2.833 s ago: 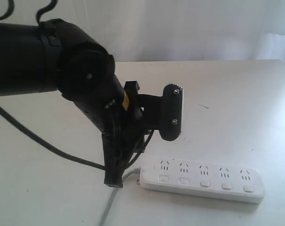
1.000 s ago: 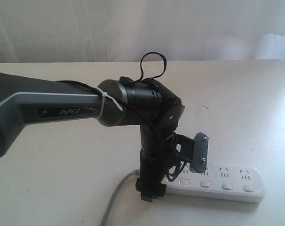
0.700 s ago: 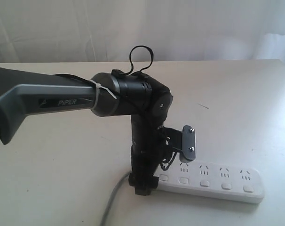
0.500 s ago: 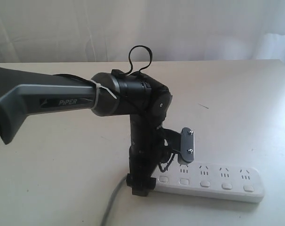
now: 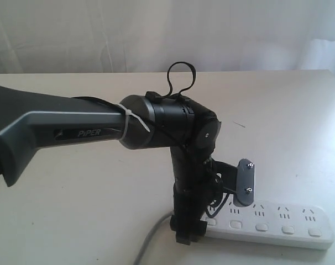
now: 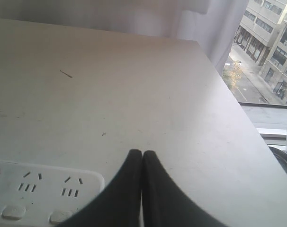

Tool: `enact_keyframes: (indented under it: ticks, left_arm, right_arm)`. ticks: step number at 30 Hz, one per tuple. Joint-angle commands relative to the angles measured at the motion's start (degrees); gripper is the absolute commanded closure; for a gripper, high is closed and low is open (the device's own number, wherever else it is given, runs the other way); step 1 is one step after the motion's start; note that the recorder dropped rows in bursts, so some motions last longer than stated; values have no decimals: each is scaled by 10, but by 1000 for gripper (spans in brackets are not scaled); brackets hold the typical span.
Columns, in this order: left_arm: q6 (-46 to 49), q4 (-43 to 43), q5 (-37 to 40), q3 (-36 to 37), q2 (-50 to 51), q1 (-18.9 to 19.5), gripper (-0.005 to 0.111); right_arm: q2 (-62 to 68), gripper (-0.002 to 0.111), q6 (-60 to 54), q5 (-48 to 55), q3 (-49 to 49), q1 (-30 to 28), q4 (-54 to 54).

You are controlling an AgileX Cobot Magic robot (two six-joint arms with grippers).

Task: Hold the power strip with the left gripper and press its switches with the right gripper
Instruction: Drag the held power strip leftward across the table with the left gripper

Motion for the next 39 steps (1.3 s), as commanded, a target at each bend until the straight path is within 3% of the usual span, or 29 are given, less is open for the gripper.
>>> enact_keyframes:
  ticks: [1,17,33,36,39]
  left_arm:
    - [-12,-15,21,8,14,-4,25]
    - [-11,-51,1,-39,14,-4,25]
    - [-26,-83,-11,-41,19,-4,25]
    - [-27,-80,6,-41,30,-4,29]
    - [-27,-73,22,-41,44,-4,41]
  right_arm:
    - [-4,108,0,-6,3,-1,1]
    - [-4,108,0,-6,3,-1,1]
    - [-4,108,0,-6,3,-1,1]
    - [-4,108,0,-6,3,-1,1]
    - [-4,108,0,-6,3,-1,1]
